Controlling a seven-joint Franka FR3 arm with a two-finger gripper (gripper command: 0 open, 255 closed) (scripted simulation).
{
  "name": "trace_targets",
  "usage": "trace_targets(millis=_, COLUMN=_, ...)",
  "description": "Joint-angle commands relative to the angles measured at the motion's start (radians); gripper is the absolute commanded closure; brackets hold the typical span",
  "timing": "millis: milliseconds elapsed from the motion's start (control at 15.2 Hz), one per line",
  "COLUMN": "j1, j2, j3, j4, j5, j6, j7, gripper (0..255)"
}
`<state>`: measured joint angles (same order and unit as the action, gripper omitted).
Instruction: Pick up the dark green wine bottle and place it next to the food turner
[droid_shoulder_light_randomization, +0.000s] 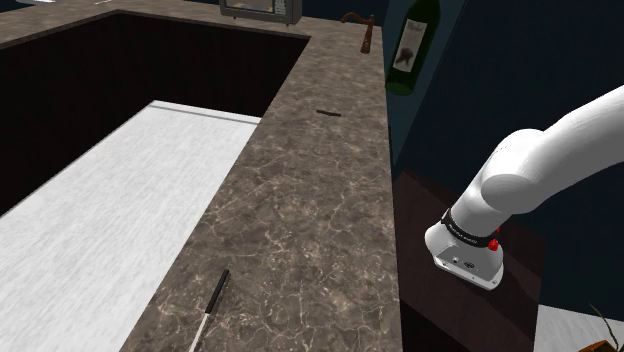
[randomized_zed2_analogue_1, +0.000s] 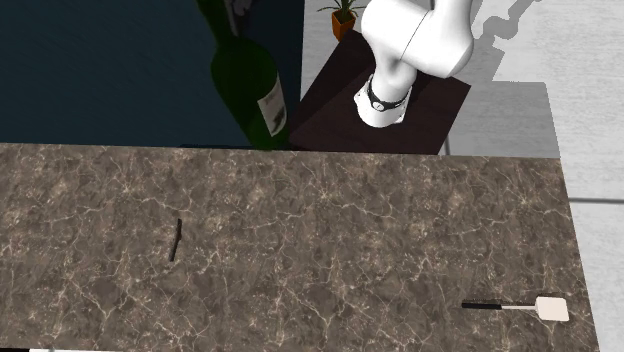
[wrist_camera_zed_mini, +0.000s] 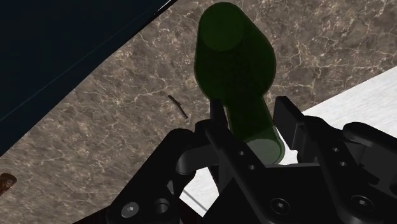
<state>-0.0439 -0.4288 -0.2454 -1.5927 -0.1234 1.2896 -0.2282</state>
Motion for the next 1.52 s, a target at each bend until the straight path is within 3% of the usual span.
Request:
trace_targets(millis=0, j1=0.001, j2=0.017, j3=-0.002, j4=0.045, j5=0.002, j6=-0.028, j7=-0.005, gripper=255)
trace_targets(millis=792, j1=0.005, j2=0.187, j3=-0.032, j4=0.412, j5=0.033, j6=-0.228, j7=-0.046, gripper=255)
trace_targets(millis=1056, j1=0.029, j2=0.060, j3=0.064, j4=0.207, j5=0.022, j6=-0.155, j7=0.079, gripper=255)
trace_targets(millis=1452, j1=0.053, j2=-0.067, j3=0.185, j4=-0.016, j5=0.048, j6=-0.070, j7=0.239, gripper=255)
